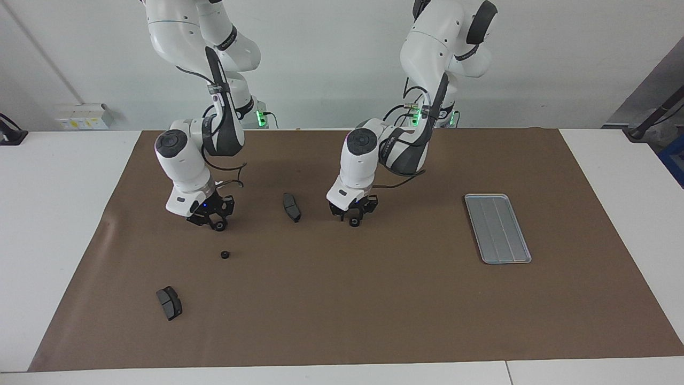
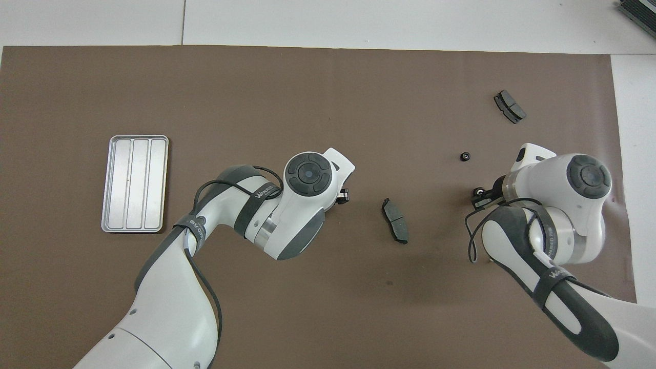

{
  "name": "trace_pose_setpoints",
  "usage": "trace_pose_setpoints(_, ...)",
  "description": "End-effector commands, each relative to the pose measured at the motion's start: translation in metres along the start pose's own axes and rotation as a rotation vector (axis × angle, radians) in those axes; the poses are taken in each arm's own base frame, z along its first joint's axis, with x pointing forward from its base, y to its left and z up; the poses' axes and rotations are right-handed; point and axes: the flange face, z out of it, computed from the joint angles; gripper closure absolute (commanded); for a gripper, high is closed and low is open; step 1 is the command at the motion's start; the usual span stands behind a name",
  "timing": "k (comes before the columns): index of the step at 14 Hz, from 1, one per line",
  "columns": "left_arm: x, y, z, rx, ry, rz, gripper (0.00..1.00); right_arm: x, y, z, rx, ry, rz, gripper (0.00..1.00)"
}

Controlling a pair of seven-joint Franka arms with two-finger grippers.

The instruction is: Pick bearing gear from pile to tray

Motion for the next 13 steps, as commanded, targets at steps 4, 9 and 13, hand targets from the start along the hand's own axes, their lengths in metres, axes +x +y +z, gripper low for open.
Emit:
trace_pose_setpoints(4, 0.000, -0.010, -0.006, 0.028, 0.051, 0.018, 0.39, 0.002, -0.005, -0.014, 0.004, 0.030, 0.053, 1.00)
trace_pose_setpoints(9, 0.006, -0.008, -0.004, 0.030, 0.097, 0.048, 0.39, 0.018, -0.006, -0.070, 0.011, 0.004, 0.169, 1.00)
trace_pose_setpoints(13, 0.007, -0.008, -0.002, 0.029, 0.097, 0.048, 0.39, 0.025, -0.018, -0.088, 0.010, 0.006, 0.216, 1.00)
